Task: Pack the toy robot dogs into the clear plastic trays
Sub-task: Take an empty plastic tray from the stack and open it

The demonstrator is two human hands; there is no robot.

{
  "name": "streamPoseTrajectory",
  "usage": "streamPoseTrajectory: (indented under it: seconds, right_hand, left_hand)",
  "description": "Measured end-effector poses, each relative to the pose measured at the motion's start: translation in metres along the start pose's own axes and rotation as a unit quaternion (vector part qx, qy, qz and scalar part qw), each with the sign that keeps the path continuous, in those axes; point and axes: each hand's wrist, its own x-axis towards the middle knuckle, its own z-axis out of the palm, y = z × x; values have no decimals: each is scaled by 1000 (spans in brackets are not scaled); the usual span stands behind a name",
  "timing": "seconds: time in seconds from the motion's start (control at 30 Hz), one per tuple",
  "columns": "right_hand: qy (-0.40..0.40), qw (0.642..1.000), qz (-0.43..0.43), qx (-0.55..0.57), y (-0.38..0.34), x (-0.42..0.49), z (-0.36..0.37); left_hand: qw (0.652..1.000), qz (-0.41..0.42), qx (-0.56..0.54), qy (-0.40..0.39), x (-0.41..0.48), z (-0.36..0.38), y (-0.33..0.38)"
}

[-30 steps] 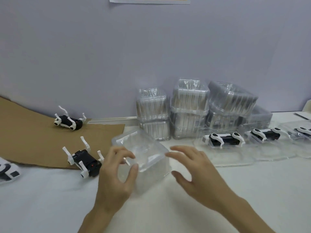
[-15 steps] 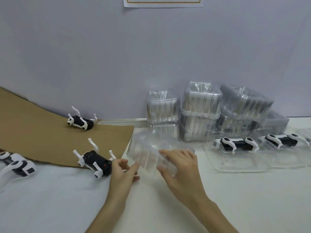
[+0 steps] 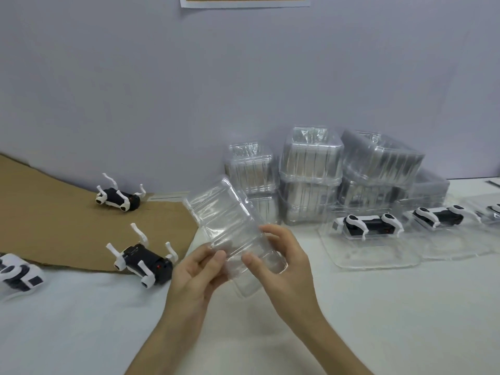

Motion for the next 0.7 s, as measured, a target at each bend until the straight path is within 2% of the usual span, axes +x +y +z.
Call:
streamPoseTrajectory:
  seconds: [0.13,0.23,0.5,0.7]
  right_hand:
    - [-48,997,54,7,-3,2,-3]
    - [-74,994,71,33,-3,3,-4]
    - [-79,990,97,70,-2,4,-3]
    - [-88,989,97,72,-3,5,-5]
  left_hand:
    - [990,65,117,-46,-4,2,6]
    - [978,73,185,-56,-7,4,5]
    - [989,12,140,-48,-5,-1,4]
    - [991,-1,132,-27,-5,0,3]
